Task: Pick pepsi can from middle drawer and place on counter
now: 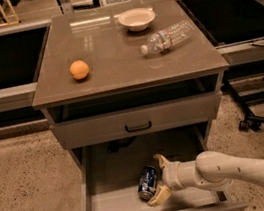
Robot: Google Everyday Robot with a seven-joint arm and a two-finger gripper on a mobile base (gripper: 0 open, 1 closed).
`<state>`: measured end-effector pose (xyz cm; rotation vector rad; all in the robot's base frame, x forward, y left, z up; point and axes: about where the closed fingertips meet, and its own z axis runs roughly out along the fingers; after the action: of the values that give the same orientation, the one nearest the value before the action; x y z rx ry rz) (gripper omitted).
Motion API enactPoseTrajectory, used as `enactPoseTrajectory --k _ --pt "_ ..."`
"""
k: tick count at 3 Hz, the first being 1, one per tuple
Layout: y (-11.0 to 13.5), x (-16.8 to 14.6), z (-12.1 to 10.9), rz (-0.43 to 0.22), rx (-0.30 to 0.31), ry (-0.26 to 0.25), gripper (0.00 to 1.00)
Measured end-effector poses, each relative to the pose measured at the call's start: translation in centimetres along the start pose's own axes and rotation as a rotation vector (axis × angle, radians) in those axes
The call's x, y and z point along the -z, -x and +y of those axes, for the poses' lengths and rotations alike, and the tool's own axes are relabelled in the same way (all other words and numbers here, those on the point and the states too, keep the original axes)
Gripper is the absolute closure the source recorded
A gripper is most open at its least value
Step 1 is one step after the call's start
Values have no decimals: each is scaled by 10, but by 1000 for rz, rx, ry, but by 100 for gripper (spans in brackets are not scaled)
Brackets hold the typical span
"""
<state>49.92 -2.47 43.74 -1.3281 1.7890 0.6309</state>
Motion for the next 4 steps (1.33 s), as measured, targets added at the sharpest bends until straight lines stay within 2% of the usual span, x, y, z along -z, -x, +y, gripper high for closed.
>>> enactPoseTrajectory --k 1,3,4 --pt "-12 -11 -9 -8 -41 6 0" --pt "-29 -39 -5 -9 -95 68 0" --pt "-28 -51 -3 -39 -103 79 25"
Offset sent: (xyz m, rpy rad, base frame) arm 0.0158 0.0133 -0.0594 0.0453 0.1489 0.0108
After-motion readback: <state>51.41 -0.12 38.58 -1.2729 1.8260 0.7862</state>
